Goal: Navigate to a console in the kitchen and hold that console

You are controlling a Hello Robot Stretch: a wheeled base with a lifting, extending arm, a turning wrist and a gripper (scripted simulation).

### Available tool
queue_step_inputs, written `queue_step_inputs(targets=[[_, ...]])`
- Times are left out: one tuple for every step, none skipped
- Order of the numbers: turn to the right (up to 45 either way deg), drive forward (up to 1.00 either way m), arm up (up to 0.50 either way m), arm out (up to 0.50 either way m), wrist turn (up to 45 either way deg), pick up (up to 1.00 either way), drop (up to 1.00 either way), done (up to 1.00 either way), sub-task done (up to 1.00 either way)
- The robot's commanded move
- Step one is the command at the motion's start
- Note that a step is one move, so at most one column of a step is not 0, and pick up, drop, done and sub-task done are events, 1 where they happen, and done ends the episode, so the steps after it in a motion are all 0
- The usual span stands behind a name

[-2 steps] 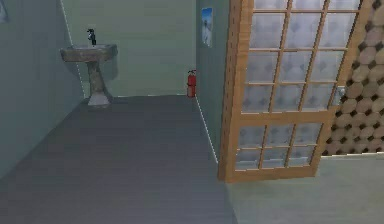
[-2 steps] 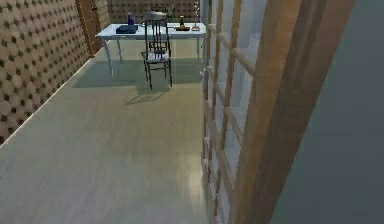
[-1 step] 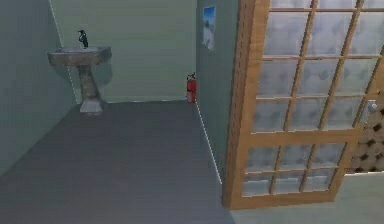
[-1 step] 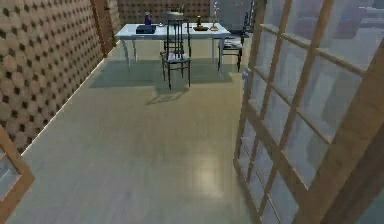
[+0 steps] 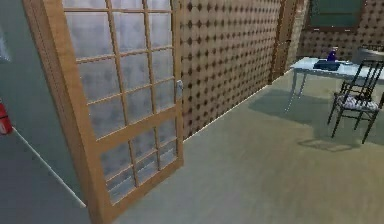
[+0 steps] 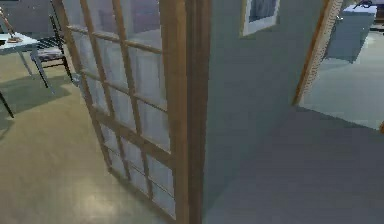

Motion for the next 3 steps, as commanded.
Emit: queue_step_inputs(targets=[[39.0,0.0,0.0,0.0,0.0,0.0,0.0,0.0,0.0],[0.0,1.0,0.0,0.0,0.0,0.0,0.0,0.0,0.0],[3.0,0.0,0.0,0.0,0.0,0.0,0.0,0.0,0.0]])
